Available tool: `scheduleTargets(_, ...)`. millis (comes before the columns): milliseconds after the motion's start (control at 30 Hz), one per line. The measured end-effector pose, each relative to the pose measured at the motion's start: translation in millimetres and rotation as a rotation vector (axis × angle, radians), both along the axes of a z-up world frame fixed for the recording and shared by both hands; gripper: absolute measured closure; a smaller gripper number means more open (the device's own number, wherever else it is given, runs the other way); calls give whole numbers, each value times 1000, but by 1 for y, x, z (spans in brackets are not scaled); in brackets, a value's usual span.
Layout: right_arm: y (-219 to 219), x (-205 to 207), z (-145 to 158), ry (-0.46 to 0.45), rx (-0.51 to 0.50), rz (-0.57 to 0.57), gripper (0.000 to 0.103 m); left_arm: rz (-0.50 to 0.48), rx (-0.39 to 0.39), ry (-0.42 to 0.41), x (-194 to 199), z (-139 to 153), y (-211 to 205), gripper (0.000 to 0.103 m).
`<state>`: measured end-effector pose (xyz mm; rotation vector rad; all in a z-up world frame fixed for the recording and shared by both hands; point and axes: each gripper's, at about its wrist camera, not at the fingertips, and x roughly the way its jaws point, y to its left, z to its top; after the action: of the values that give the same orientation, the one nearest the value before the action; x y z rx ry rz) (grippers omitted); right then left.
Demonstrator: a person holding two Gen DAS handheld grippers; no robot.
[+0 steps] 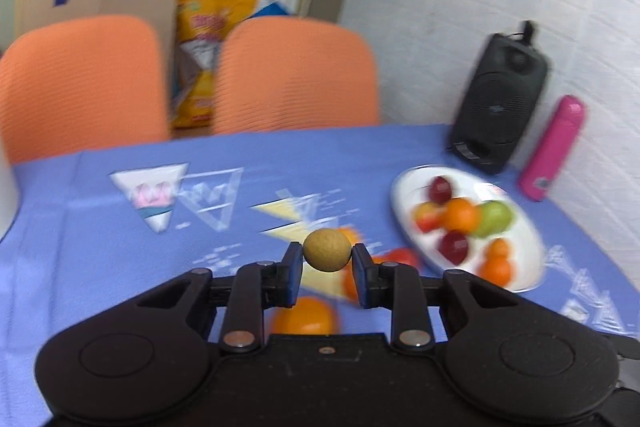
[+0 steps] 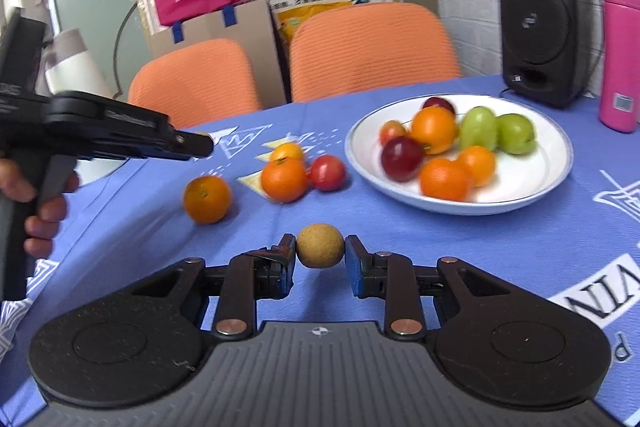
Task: Organize fruits
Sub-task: 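Carry both small brown fruits onto the white plate and open both tools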
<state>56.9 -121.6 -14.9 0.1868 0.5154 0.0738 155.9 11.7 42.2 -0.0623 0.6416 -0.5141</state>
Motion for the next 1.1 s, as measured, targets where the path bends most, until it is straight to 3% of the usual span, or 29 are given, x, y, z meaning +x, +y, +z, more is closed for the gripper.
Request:
scheduleTargets(167, -21, -7, 7, -38, 5, -58, 55, -108, -1, -32, -13, 9, -41, 0)
scheduleTargets(467, -69, -24, 11, -90, 31, -181, 55, -222, 0, 12, -11, 1, -109, 0)
scheduleTargets(800, -99, -20, 9, -108, 53, -226, 55, -236, 30, 55, 4, -11, -151, 0)
scheduleTargets(1100, -98, 1, 7, -95, -12, -175, 55, -227, 61, 95, 19, -23, -162, 0)
